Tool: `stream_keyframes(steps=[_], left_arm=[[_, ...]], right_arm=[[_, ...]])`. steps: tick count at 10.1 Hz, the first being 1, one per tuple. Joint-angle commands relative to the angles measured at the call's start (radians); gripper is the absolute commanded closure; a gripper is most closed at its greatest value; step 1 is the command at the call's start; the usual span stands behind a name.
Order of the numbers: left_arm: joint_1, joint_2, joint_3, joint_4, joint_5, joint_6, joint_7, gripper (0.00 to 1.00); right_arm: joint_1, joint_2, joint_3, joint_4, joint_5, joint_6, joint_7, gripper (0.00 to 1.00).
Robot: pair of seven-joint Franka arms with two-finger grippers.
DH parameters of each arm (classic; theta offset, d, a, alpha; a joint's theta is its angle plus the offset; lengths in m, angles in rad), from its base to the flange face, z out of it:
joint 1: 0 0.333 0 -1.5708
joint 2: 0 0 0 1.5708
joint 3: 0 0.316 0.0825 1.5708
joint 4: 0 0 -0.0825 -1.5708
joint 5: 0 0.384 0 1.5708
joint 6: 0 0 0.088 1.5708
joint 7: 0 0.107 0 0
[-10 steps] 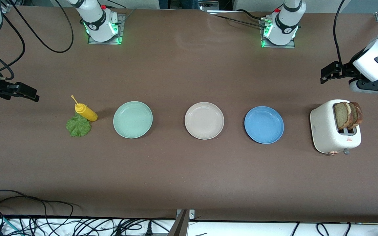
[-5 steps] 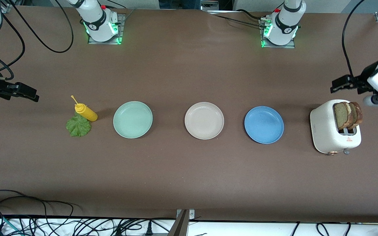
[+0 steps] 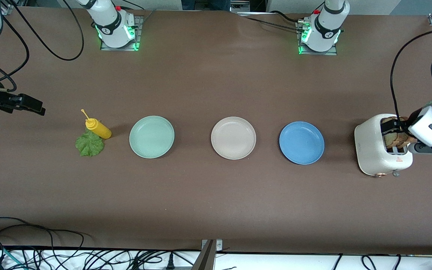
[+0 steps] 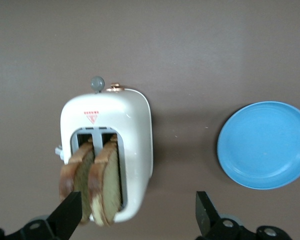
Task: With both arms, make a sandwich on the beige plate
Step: 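Reach the left gripper down to the toaster and grasp a bread slice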
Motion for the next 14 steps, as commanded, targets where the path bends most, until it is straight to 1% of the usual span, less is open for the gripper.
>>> stream_keyframes(steps=[1,3,5,7,10,11,12,13,14], left_arm=[[0.031,0.046,-0.007,0.01,0.01,0.012,0.057,0.0],[0.048,0.084,-0.007,0.001,0.01,0.02,0.057,0.0],[0.061,0.086,-0.007,-0.022,0.012,0.019,0.063,0.0],[0.08,0.078,-0.007,-0.068,0.012,0.016,0.062,0.0],[0.095,0.078,-0.007,-0.102,0.01,0.005,0.06,0.0],[0.11,0.078,-0.007,-0.106,0.01,-0.007,0.062,0.13],[0.112,0.078,-0.008,-0.1,0.009,-0.036,0.062,0.55],[0.112,0.078,-0.008,-0.091,0.009,-0.081,0.053,0.87],[0.114,0.077,-0.008,-0.088,0.009,-0.093,0.053,1.0]], right_arm=[[-0.017,0.002,0.0,0.008,0.009,-0.012,0.009,0.0],[-0.017,0.002,0.0,0.009,0.004,-0.008,0.005,0.0],[-0.017,0.002,0.002,0.009,0.004,-0.006,0.0,0.0],[-0.017,0.008,0.002,0.009,0.006,-0.005,0.0,0.0],[-0.017,0.046,0.002,0.012,0.004,0.001,0.008,0.0],[-0.02,0.063,0.0,0.012,0.007,0.014,0.003,0.0],[-0.019,0.077,0.0,0.012,0.006,0.021,0.009,0.0],[-0.02,0.093,0.0,0.012,0.004,0.056,0.009,0.0],[-0.02,0.127,-0.003,0.012,0.0,0.096,0.008,0.0]])
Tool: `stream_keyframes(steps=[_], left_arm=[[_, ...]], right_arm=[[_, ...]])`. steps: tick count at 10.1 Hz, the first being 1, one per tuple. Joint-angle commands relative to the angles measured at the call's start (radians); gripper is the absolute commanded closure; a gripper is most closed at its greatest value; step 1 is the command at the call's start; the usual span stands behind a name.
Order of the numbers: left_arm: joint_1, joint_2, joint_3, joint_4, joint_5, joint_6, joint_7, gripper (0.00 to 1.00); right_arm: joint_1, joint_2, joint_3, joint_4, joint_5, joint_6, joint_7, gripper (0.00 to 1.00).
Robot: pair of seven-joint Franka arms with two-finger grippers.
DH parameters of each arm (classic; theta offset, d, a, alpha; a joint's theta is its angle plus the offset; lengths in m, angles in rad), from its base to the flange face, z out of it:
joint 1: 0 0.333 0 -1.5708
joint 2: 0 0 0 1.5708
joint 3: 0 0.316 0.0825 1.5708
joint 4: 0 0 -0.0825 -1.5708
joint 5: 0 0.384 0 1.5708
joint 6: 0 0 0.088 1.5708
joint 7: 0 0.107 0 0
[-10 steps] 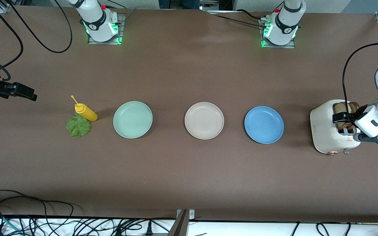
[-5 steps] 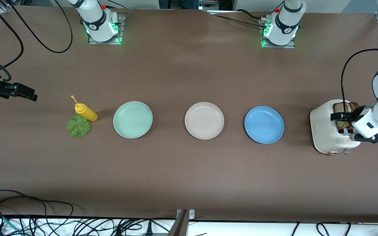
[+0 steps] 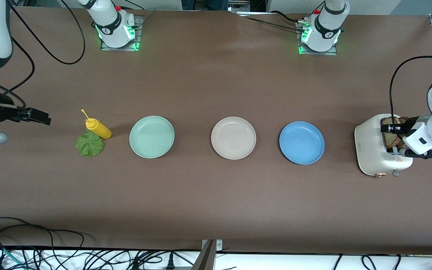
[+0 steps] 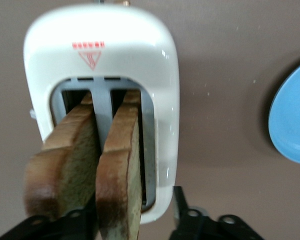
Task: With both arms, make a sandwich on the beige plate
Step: 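Lift the bread with the left gripper while the right gripper reaches the lettuce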
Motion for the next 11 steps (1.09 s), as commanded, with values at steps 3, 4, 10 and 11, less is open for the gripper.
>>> stream_keyframes(steps=[3,4,10,11], left_arm=[[0.008,-0.033,-0.01,0.013,0.015,-0.041,0.002,1.0],[0.008,-0.055,-0.011,0.037,0.023,-0.083,0.004,1.0],[-0.14,-0.055,-0.031,0.314,0.009,-0.307,0.014,1.0],[-0.179,-0.055,-0.059,0.321,-0.011,-0.307,0.013,1.0]], right_arm=[[-0.023,0.126,-0.025,0.012,-0.045,0.188,-0.003,0.0],[-0.032,0.167,-0.025,0.012,-0.049,0.206,-0.011,0.0],[-0.086,0.293,-0.025,-0.008,0.113,0.216,-0.173,0.0],[-0.094,0.294,-0.023,-0.032,0.116,0.214,-0.204,0.0]])
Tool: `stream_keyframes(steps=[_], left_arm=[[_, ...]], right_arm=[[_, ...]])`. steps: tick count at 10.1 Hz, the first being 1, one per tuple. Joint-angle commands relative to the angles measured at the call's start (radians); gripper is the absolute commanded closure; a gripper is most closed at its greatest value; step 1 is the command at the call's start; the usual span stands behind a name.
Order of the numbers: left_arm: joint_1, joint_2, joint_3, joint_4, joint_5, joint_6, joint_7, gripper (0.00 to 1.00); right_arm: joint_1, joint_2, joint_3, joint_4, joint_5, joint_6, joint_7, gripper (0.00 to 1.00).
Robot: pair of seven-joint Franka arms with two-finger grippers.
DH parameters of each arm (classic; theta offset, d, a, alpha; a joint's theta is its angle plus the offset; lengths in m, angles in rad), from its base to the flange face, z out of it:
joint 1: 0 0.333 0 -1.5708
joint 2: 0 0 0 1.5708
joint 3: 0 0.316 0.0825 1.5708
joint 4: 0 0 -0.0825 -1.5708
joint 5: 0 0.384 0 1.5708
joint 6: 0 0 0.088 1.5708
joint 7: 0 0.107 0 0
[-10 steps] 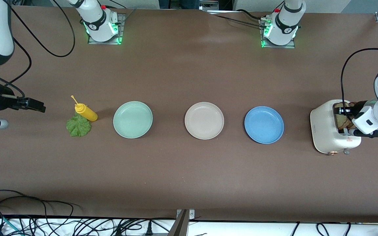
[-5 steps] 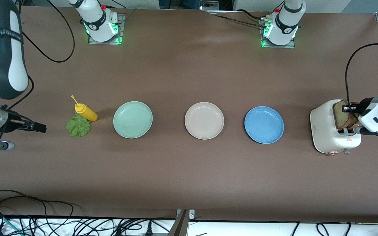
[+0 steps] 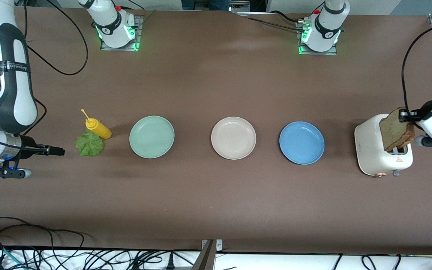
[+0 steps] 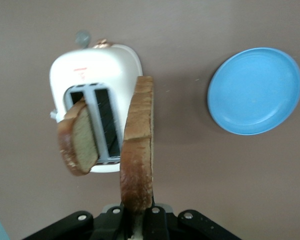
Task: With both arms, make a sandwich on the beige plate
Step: 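Lift the bread with the left gripper while the right gripper reaches the lettuce, then lower the bread onto the beige plate while the right gripper grasps lettuce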
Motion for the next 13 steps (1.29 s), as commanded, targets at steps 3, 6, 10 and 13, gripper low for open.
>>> stream_keyframes(steps=[3,6,10,13], left_arm=[[-0.202,0.057,-0.057,0.072,-0.088,-0.015,-0.044,1.0],[-0.257,0.141,-0.057,0.079,-0.377,0.002,-0.108,1.0],[-0.242,0.325,-0.056,0.078,-0.829,0.069,-0.084,1.0],[-0.239,0.475,-0.056,0.069,-0.964,0.157,0.184,1.0]], right_arm=[[-0.021,0.005,0.004,-0.074,0.024,-0.012,-0.186,0.0],[-0.033,0.005,0.004,-0.142,0.024,0.0,-0.257,0.0],[-0.046,0.025,0.006,-0.202,0.035,0.075,-0.315,0.0],[-0.046,0.033,0.009,-0.264,0.036,0.175,-0.354,0.0]])
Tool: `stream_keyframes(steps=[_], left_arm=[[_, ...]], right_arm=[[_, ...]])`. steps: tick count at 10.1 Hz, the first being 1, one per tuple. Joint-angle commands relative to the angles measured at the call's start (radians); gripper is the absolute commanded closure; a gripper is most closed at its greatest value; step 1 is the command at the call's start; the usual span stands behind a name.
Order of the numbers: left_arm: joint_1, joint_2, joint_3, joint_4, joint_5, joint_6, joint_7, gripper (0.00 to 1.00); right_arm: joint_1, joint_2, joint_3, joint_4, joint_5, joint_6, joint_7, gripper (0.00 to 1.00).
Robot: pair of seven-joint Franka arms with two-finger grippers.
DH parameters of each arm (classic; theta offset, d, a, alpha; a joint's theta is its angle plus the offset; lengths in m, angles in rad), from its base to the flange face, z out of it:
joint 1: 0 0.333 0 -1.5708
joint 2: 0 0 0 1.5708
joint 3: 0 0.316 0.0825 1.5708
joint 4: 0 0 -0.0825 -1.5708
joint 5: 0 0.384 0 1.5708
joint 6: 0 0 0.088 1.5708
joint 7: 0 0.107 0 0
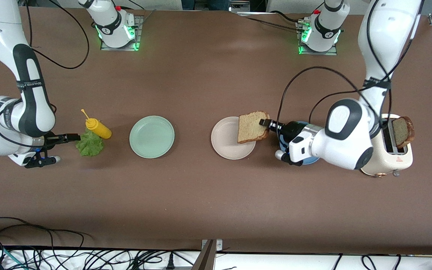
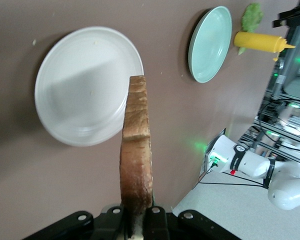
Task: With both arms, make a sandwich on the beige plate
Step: 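Lower the bread onto the beige plate while the right gripper grasps lettuce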
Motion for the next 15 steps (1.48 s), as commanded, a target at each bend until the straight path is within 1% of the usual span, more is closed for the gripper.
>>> stream_keyframes(steps=[1,5,6,7,8,9,10,11,13,14,15], left_arm=[[0.008,0.108,-0.001,0.034,-0.096,0.005,0.169,1.0],[-0.006,0.183,-0.003,0.022,-0.102,0.139,0.264,1.0],[-0.015,0.201,-0.006,0.019,-0.102,0.155,0.289,1.0],[-0.027,0.209,-0.006,0.002,-0.118,0.156,0.33,1.0],[-0.021,0.206,-0.006,-0.032,-0.172,0.155,0.379,1.0],[-0.014,0.203,-0.006,-0.043,-0.196,0.144,0.407,1.0],[-0.014,0.202,-0.006,-0.046,-0.197,0.143,0.409,0.99],[-0.018,0.203,-0.006,-0.05,-0.197,0.144,0.41,0.94],[-0.023,0.209,-0.004,-0.052,-0.193,0.152,0.43,0.0],[-0.02,0.206,-0.004,-0.059,-0.188,0.152,0.43,0.0],[-0.017,0.203,-0.004,-0.059,-0.182,0.15,0.43,0.0]], right_arm=[[-0.007,0.004,0.007,-0.038,0.023,0.061,-0.057,0.0],[-0.007,0.034,0.012,-0.038,0.025,0.11,-0.057,0.0],[-0.009,0.034,0.02,-0.038,0.025,0.122,-0.057,0.0],[-0.009,0.036,0.027,-0.037,0.025,0.142,-0.057,0.0],[-0.007,0.045,0.027,-0.037,0.025,0.15,-0.057,0.0],[-0.009,0.048,0.027,-0.038,0.028,0.149,-0.056,0.0],[-0.01,0.051,0.027,-0.038,0.067,0.146,-0.059,0.0],[-0.01,0.068,0.027,-0.038,0.09,0.144,-0.059,0.0],[-0.01,0.068,0.027,-0.037,0.092,0.139,-0.059,0.0],[-0.01,0.068,0.027,-0.037,0.092,0.142,-0.059,0.13],[-0.012,0.068,0.027,-0.037,0.092,0.144,-0.073,0.43]])
